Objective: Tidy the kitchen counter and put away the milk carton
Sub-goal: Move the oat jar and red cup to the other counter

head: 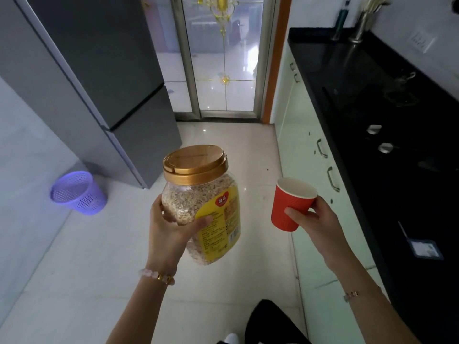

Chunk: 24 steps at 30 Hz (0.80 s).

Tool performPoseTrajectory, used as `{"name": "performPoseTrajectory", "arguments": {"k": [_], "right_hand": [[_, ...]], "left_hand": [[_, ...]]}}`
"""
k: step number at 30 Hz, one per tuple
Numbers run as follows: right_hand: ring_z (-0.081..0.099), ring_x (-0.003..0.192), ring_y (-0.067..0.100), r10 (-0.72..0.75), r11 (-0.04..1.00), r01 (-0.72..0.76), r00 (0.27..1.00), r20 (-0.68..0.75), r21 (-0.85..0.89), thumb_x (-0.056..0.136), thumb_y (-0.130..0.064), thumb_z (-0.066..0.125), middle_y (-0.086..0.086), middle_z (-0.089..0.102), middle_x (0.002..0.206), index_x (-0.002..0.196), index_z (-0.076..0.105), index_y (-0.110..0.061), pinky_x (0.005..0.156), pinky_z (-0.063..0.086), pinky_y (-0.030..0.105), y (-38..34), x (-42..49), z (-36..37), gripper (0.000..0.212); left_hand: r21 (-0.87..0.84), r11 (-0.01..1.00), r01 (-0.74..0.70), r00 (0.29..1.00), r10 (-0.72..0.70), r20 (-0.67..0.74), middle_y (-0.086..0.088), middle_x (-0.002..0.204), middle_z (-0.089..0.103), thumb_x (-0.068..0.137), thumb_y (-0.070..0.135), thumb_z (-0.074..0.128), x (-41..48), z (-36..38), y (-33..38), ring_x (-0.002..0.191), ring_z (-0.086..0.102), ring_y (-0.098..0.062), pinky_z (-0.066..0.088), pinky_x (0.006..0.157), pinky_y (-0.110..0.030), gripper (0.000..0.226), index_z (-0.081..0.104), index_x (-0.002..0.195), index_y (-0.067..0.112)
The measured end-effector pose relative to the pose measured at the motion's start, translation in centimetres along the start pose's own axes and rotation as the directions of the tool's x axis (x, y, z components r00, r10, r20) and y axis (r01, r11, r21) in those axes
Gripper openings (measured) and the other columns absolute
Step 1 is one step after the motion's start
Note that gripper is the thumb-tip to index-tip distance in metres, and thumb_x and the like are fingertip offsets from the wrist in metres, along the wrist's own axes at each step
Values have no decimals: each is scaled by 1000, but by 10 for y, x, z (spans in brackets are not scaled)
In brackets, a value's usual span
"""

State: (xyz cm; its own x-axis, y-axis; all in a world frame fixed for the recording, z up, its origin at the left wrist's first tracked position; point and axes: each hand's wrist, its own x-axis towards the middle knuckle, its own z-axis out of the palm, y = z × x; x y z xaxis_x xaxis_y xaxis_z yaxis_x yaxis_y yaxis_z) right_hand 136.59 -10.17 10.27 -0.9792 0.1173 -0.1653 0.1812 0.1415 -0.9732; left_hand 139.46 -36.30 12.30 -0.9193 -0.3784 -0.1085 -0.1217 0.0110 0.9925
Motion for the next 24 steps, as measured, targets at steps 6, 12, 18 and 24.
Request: {"name": "performPoseTrajectory", "arguments": {"k": [6,12,18,24], "right_hand": [[59,102,5,-13,1000,13,1000,5,-9,70,-26,77,-2,62,117,125,50,-18,71,42,15,-19,127,22,61],[59,102,5,20,1000,-20,999,25,-13,76,-18,74,-1,62,116,124,51,-18,69,43,15,-32,281,37,53],[56,95,-3,-22,999,21,999,-27,-47,77,-16,72,0,60,117,127,49,-17,65,43,13,-78,433,28,55],[59,100,11,11,999,-14,995,-100,-29,76,-13,73,4,60,121,130,48,-12,62,44,10,-91,549,25,59]], "left_hand": [[0,1000,12,1000,-12,-6,10,107,58,25,39,80,116,31,3,96,55,-1,50,71,-26,111,40,127,19],[2,998,58,998,-58,-26,8,107,60,25,39,80,253,94,8,97,57,-7,52,70,-28,111,41,126,17],[25,1000,7,1000,-7,15,16,98,59,36,21,89,390,165,50,90,57,-1,51,72,-28,92,43,115,27],[38,999,-12,994,8,109,25,86,68,33,31,83,521,227,69,81,65,5,52,71,-28,66,52,89,46]]}}
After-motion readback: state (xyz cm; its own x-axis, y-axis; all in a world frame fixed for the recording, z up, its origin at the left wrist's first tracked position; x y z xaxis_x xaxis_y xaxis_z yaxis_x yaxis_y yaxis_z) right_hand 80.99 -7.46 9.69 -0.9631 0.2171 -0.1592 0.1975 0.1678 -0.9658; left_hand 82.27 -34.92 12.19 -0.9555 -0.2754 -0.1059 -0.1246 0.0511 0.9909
